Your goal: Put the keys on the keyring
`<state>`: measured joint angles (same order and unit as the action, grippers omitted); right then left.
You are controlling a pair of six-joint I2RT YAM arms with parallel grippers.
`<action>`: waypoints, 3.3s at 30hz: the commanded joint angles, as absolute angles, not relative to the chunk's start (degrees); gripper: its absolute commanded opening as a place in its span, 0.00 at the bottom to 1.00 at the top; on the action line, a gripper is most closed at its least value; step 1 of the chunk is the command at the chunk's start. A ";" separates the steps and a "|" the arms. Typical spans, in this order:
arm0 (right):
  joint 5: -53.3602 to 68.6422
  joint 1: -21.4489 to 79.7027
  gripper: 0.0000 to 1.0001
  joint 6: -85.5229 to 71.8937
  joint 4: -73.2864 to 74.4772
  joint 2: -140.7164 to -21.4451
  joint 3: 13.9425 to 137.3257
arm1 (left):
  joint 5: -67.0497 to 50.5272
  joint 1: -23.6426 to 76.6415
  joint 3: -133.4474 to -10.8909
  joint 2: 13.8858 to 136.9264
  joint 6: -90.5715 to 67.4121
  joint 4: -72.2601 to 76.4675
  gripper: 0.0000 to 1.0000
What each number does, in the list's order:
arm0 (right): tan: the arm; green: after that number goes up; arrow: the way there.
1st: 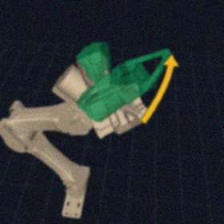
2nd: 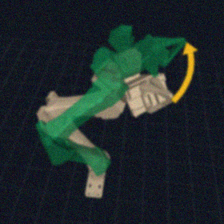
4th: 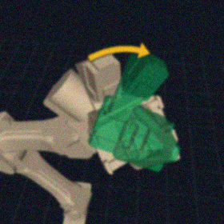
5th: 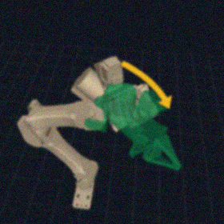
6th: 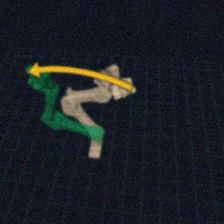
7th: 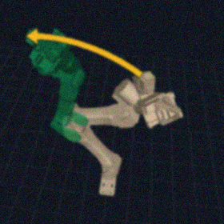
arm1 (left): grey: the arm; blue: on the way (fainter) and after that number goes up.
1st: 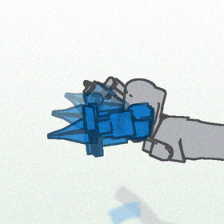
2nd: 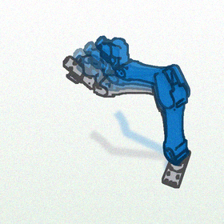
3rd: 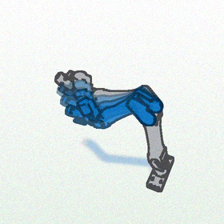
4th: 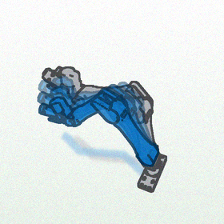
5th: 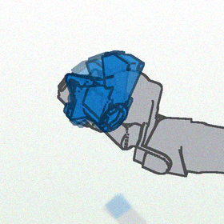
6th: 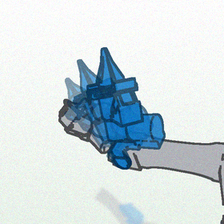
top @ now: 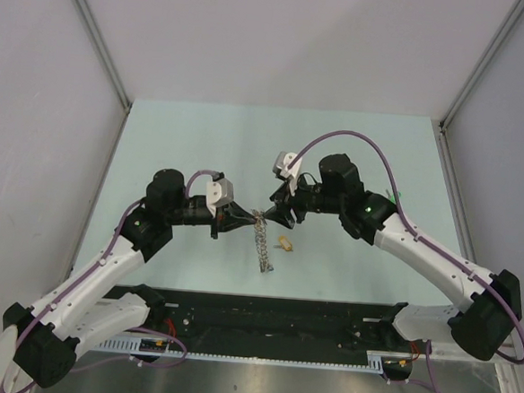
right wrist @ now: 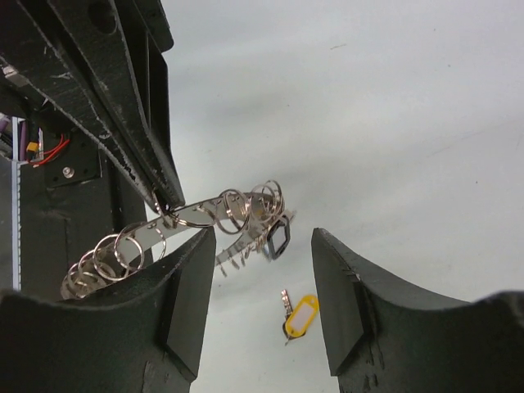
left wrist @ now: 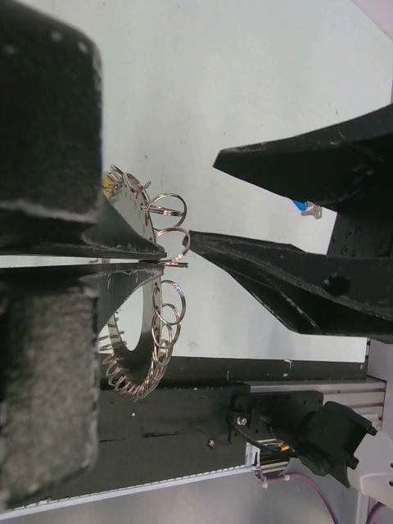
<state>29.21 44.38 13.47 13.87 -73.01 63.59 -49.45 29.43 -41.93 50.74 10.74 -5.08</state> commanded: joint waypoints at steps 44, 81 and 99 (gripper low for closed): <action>23.47 44.57 0.56 1.06 7.21 -69.00 56.96 | -44.56 29.00 -34.46 44.65 -1.21 14.75 0.00; 11.07 42.98 0.46 -6.68 -13.09 -66.18 31.82 | -51.40 12.74 -24.52 42.10 -29.36 39.98 0.00; 39.97 40.96 0.43 11.86 -2.56 -59.67 49.56 | -71.45 14.76 -35.32 51.32 -13.73 20.59 0.00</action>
<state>32.42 41.10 3.75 -7.51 -58.33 43.42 -65.67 13.30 -28.86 50.61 -22.28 29.26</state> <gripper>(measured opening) 0.434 0.007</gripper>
